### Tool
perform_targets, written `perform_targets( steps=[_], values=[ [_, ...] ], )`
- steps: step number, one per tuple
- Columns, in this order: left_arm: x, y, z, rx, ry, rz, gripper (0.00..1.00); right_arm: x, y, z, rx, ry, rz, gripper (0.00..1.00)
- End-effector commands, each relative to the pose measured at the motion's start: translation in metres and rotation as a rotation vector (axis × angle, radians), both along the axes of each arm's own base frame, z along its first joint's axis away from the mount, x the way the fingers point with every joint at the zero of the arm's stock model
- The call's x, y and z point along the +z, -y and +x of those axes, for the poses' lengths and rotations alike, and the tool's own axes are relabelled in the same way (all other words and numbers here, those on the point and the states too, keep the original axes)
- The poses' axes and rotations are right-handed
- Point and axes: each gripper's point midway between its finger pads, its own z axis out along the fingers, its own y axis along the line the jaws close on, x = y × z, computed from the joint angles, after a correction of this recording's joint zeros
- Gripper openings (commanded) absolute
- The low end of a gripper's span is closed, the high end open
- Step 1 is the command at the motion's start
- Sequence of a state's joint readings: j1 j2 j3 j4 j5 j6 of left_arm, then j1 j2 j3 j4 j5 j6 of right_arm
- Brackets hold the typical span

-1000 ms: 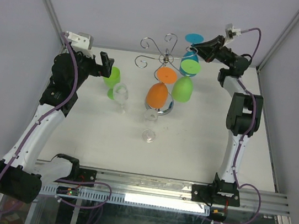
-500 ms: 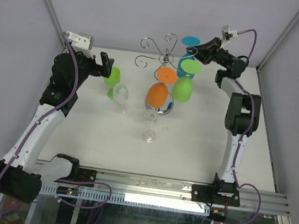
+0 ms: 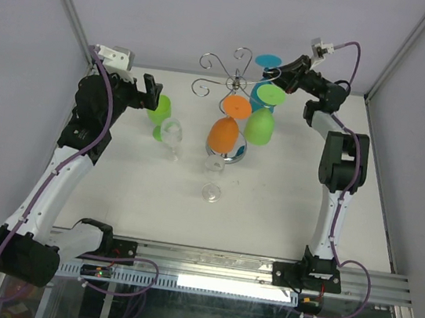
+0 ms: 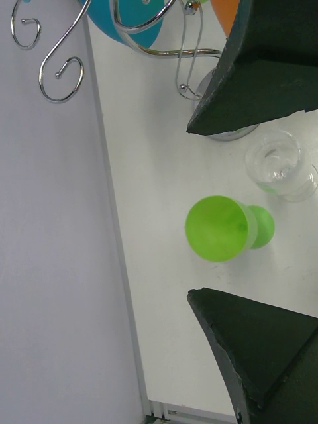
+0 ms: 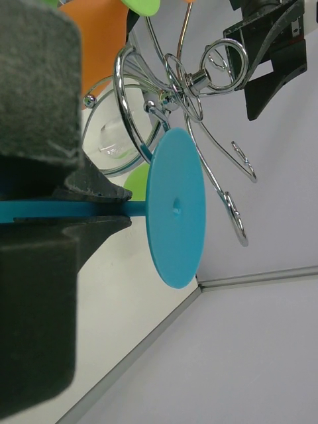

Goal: Place the wine glass upside down on the wine glass rack
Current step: Turn the wine glass upside down at the wine rack.

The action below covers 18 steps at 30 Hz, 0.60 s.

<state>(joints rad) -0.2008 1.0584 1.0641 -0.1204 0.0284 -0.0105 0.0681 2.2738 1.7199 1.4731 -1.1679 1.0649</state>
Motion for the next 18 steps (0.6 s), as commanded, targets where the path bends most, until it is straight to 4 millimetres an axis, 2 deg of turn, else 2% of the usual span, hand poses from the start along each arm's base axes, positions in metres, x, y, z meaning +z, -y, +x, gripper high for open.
perform_targets(
  steps=[1,18],
  values=[
    [0.010,-0.003,0.001,0.006,0.040,0.003,0.98,0.039,-0.006,-0.032,0.024,0.216,0.013,0.00],
    [0.009,-0.003,0.002,0.005,0.038,0.003,0.98,0.052,-0.014,-0.055,0.047,0.253,-0.003,0.00]
  ],
)
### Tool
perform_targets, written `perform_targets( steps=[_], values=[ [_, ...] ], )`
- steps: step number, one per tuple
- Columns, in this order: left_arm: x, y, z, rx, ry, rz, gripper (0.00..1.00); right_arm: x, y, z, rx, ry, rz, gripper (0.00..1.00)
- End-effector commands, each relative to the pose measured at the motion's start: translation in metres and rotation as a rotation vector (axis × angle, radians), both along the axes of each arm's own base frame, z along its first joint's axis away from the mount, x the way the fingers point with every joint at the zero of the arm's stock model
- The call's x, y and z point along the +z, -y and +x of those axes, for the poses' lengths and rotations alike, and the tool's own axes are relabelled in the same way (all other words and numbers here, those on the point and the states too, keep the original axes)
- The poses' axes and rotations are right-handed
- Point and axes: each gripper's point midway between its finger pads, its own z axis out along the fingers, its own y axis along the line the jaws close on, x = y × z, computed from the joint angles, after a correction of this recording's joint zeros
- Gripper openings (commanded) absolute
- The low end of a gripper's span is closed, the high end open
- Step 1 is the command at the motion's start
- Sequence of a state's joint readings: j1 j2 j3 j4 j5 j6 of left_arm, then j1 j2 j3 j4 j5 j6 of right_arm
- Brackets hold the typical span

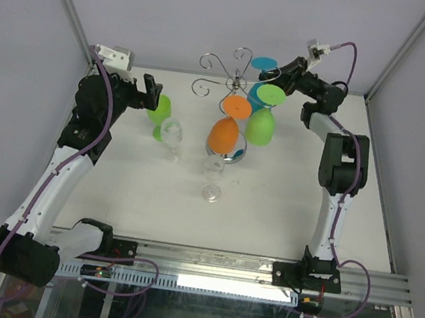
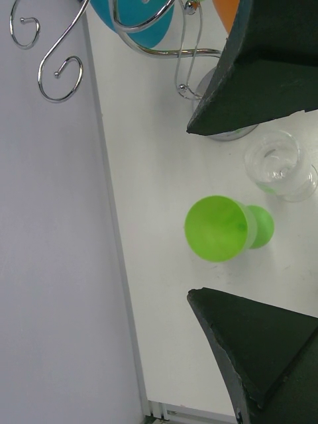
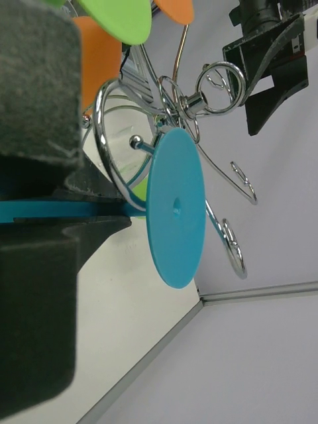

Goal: Place the wine glass upside down on the wine glass rack
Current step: Turn the wine glass upside down at the wine rack.

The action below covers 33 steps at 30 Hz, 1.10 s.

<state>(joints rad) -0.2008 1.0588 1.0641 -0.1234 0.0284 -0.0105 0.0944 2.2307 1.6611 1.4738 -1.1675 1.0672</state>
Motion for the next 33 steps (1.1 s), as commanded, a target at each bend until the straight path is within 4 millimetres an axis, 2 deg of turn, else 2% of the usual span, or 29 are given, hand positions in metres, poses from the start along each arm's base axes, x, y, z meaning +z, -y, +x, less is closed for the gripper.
perform_targets(
  steps=[1,19,33],
  values=[
    [0.009,-0.003,0.002,0.006,0.039,0.003,0.98,0.051,-0.002,-0.041,0.021,0.271,0.000,0.00],
    [0.010,-0.003,0.001,0.002,0.041,0.002,0.98,0.064,-0.001,-0.052,0.024,0.280,-0.036,0.00],
    [0.010,-0.003,0.001,0.005,0.042,0.005,0.98,0.064,0.006,-0.063,0.032,0.306,-0.079,0.00]
  ],
)
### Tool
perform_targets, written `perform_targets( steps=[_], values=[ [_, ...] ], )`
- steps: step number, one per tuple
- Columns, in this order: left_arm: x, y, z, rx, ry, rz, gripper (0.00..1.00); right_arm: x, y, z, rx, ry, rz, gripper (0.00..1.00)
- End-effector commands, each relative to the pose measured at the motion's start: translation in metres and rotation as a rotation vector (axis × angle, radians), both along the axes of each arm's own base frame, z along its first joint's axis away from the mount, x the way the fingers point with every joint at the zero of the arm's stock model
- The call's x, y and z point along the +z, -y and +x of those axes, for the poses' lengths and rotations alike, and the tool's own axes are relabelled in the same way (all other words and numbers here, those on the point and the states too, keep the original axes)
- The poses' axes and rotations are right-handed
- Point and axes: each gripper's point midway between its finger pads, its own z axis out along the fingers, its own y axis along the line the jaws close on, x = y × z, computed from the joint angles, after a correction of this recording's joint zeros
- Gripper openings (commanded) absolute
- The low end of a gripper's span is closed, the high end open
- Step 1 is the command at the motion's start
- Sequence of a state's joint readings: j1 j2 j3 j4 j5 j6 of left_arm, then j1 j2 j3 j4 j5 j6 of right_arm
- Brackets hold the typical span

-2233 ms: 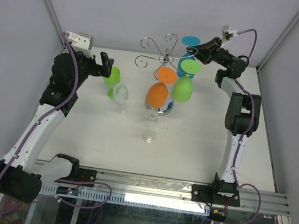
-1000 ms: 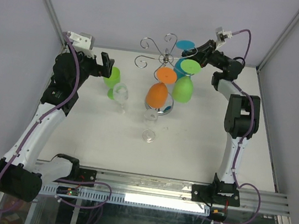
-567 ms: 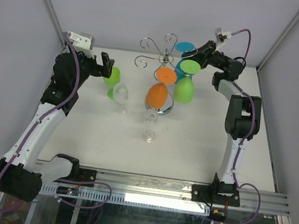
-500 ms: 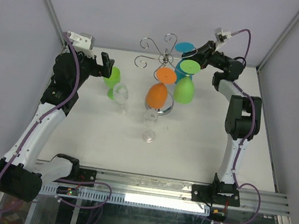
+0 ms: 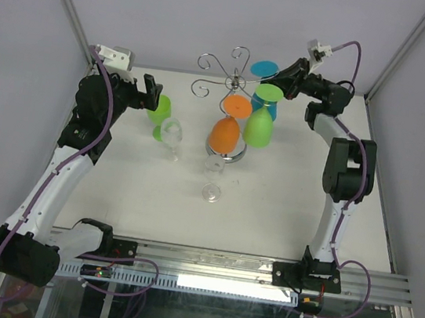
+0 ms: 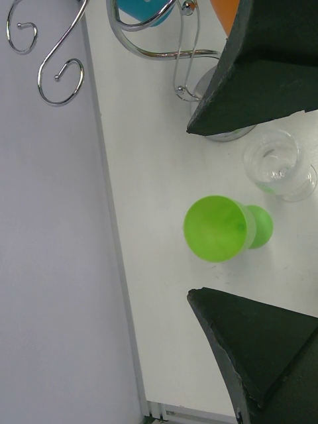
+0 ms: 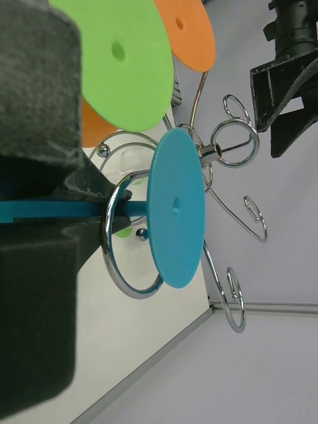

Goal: Place the wine glass upside down on the wine glass rack
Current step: Turn the wine glass upside down at the wine rack.

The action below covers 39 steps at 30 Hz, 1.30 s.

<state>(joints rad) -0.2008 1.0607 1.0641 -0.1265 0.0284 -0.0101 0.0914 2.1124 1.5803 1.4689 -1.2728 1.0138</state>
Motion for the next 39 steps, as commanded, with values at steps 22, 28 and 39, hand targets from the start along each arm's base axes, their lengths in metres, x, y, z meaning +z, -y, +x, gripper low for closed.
perform_targets(
  steps=[22,28,39],
  values=[
    [0.008,-0.004,0.003,0.008,0.036,0.011,0.98,0.045,0.029,-0.018,-0.063,0.192,0.037,0.00],
    [0.007,-0.004,0.004,0.009,0.034,0.012,0.98,0.043,0.037,-0.007,-0.095,0.170,0.042,0.00],
    [0.007,-0.004,0.004,0.011,0.034,0.013,0.98,0.038,0.038,0.015,-0.151,0.115,0.044,0.00]
  ],
)
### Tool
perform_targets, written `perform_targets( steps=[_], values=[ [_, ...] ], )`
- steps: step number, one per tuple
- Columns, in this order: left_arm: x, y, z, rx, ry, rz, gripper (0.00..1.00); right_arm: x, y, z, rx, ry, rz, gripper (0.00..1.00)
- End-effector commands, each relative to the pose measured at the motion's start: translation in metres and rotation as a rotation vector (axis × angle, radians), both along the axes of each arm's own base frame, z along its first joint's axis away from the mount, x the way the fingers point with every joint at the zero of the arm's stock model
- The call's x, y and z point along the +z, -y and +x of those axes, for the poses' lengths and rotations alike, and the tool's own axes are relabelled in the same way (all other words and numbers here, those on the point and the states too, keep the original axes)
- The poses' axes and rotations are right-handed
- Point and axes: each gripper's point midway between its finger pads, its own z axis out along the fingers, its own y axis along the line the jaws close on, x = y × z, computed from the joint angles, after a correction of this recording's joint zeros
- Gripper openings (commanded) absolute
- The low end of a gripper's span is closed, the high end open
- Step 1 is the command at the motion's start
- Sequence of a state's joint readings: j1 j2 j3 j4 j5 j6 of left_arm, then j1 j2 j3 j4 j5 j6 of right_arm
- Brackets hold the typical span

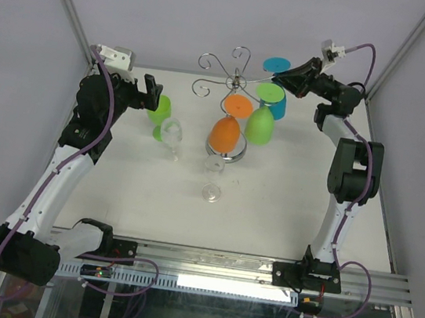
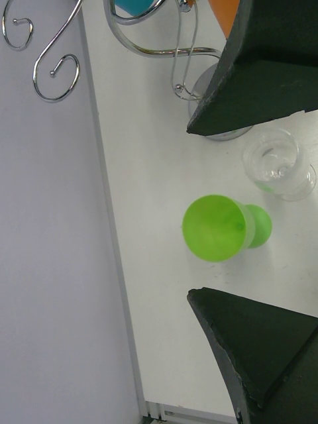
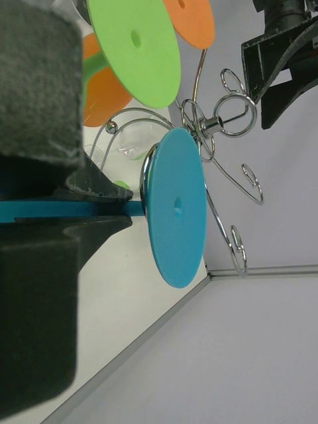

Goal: Place the wine glass upside down on the wine glass rack
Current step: Turn the wine glass upside down at the wine rack.

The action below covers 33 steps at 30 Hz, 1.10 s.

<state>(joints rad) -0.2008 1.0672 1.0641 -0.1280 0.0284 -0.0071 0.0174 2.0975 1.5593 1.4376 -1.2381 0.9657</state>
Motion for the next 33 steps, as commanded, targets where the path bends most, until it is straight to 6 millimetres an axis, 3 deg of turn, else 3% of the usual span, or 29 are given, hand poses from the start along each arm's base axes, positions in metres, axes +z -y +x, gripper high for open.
perform_targets(
  steps=[1,20,27,33],
  values=[
    [0.009,-0.004,0.002,0.010,0.040,0.009,0.98,0.036,0.002,-0.002,-0.047,0.104,0.018,0.00],
    [0.012,-0.006,0.001,0.017,0.047,0.011,0.98,0.024,-0.018,0.013,-0.046,0.070,-0.007,0.01],
    [0.012,-0.005,0.001,0.015,0.047,0.011,0.98,0.018,-0.024,0.010,-0.033,0.069,-0.015,0.13],
    [0.013,-0.007,0.000,0.022,0.050,0.013,0.98,0.022,-0.022,0.010,-0.057,0.086,-0.018,0.30]
  ],
)
